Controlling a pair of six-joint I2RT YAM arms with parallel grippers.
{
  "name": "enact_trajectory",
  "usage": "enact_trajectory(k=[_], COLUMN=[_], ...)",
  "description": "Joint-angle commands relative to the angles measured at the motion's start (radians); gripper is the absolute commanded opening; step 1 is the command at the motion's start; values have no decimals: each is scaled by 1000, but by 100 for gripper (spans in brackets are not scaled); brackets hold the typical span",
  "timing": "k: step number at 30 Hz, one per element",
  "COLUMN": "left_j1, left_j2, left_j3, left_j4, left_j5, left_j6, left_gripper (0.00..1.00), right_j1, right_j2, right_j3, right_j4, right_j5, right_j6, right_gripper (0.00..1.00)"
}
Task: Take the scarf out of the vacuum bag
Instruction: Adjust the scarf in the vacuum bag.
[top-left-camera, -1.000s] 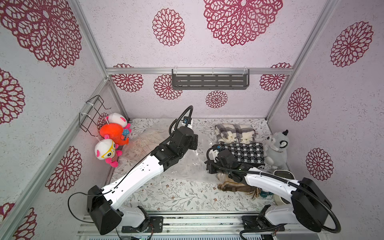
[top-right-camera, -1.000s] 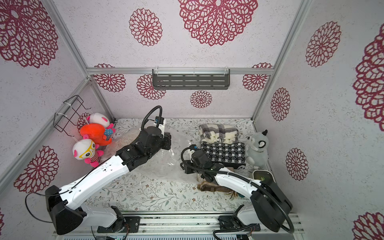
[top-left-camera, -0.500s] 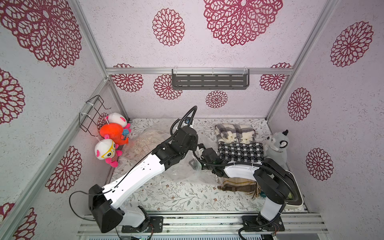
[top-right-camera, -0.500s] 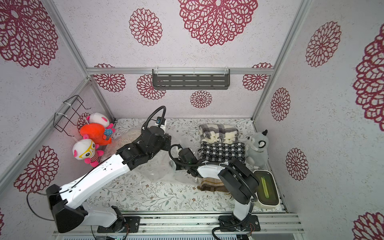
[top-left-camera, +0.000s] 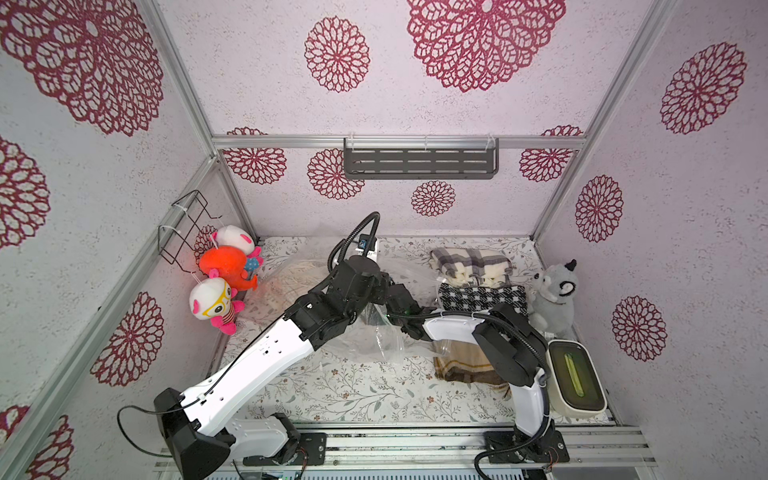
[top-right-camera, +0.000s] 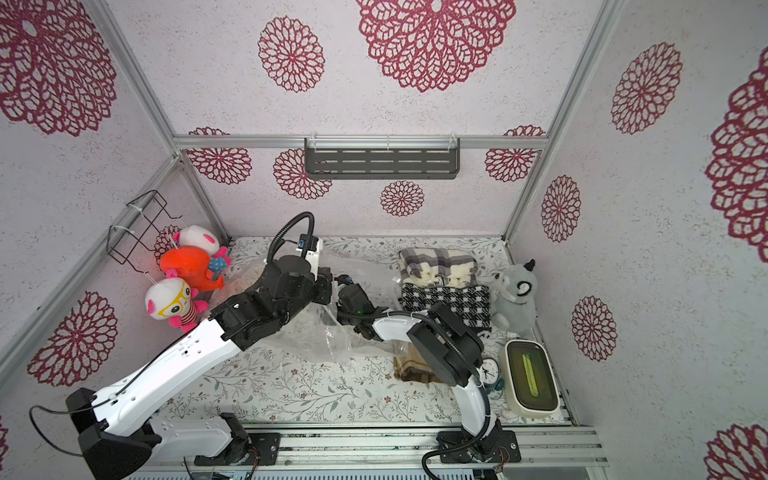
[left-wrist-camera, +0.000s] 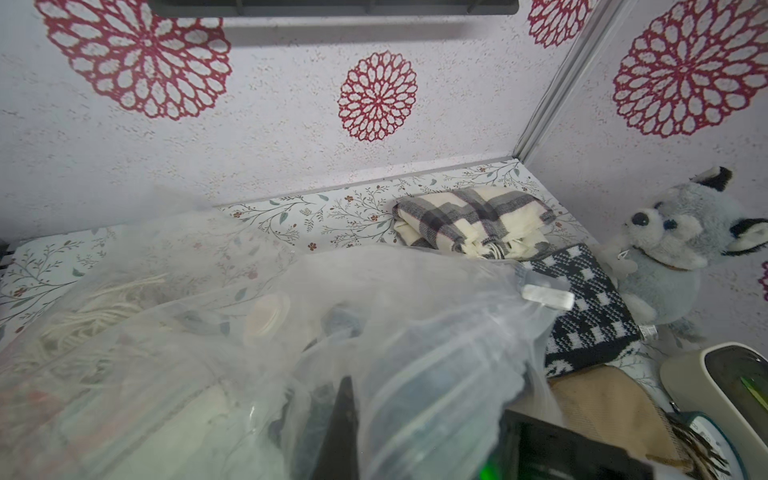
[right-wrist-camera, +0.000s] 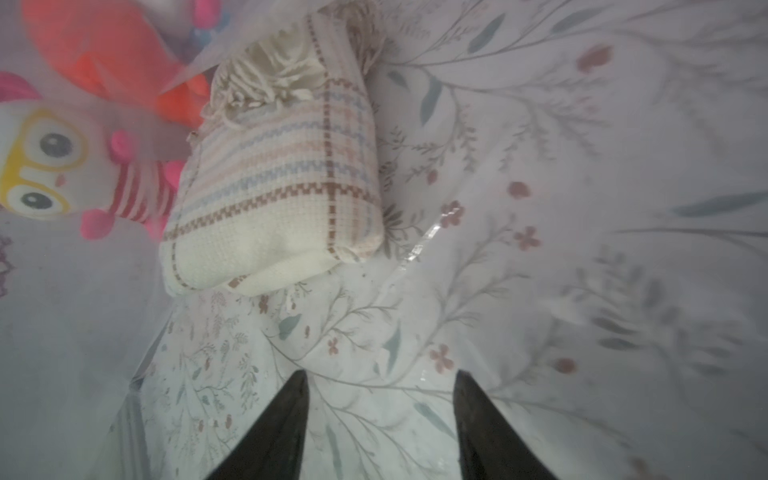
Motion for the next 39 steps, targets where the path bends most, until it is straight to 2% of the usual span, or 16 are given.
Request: enact_trajectory(k=[1,6,9,13,17,21,24,27,29,32,39], left_j1=[-15,-17,-19,-21,-21,-21,-24,-19,-4,44,142], left_j2=[9,6,1,6,2,-6,-4,-10,-18,-44,-52], left_j3=[37,43,35,31,27,25,22,6,-9,-48,-87], left_j4=[36,46,50,52,50,51,53,45,29,41,71], left_j5=[24,10,8,15,5,9,-1,-55,-117,-104,-52], left_j6=[21,25,26,26,25,26,29,36,30,15,1], left_gripper=[0,0,0,0,0,0,0,0,0,0,0], right_j1=[-5,9,14,14,14,8,10,11,10,9,-1], right_j2=[94,221,271,335,344,418,484,532,522,448,227], right_j3=[130,274,315,391,365,483,575,671,669,573,266], right_j4=[28,86,137,186,317,274,284,210,168,120,51], right_j5=[-74,-103,-88,-99,-59,-90,-121,-131,-137,-115,-47], right_j6=[52,114,148,171,183,196,216,188,162,101,-30], right_gripper=[62,67,73,75,75,77,69,47,33,16,6])
